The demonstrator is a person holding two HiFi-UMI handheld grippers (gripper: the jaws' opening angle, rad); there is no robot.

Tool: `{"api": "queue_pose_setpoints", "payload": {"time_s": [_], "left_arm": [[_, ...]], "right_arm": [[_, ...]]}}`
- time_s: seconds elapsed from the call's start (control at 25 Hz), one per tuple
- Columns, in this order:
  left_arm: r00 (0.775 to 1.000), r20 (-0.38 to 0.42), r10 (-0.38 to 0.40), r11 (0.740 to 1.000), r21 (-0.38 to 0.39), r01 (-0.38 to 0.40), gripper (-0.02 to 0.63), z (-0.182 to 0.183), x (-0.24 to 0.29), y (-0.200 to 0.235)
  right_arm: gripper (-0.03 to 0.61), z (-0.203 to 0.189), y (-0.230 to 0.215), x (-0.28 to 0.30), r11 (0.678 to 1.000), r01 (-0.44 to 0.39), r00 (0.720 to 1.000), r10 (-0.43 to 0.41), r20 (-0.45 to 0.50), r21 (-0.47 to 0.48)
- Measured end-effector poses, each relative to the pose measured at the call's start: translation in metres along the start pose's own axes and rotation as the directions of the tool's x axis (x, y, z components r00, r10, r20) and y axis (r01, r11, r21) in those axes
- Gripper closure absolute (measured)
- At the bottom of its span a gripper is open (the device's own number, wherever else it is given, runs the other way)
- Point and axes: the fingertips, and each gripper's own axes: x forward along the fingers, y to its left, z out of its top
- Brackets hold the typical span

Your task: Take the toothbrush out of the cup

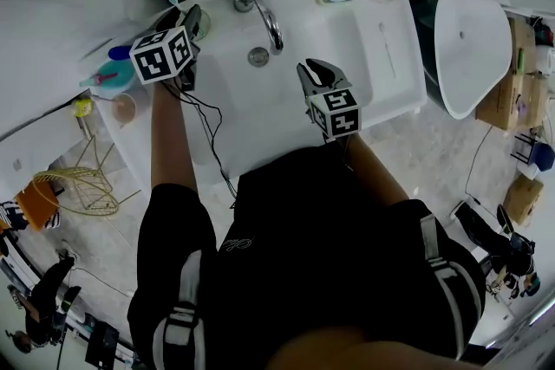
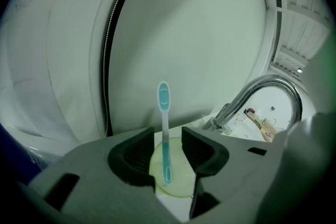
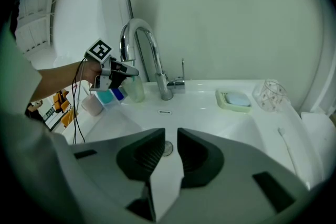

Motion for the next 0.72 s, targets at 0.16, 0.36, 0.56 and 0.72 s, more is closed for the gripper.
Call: {"api": "queue_pose_setpoints", "payload": {"time_s": [0.16, 0.36, 0.56, 0.72], "left_arm": [[0.999, 0.037, 0.033, 0.999, 0.024, -0.034, 0.583, 0.006, -0.004, 0.006], [0.997, 0.076, 0.033, 0.999, 0.021, -0.035, 0.586, 0.010, -0.010, 0.006], [0.982, 0.182, 0.056, 0.994, 0.084, -0.072, 0.586, 0.042, -0.032, -0.001], [0.952, 0.299, 0.061, 0.984, 0.141, -0.107, 0.586, 0.070, -0.068, -0.026]], "right_arm": [[0.500, 0.000, -0.002, -0.001, 1.000, 0.010, 1.000, -0.010, 0.007, 0.004], [0.503, -0.003, -0.005, -0.005, 1.000, 0.020, 1.000, -0.020, 0.006, 0.011], [0.503, 0.003, -0.002, -0.006, 1.000, 0.016, 0.999, -0.015, 0.031, -0.006], [0.503, 0.005, 0.003, -0.008, 0.999, -0.016, 0.999, 0.018, 0.034, -0.035]]}}
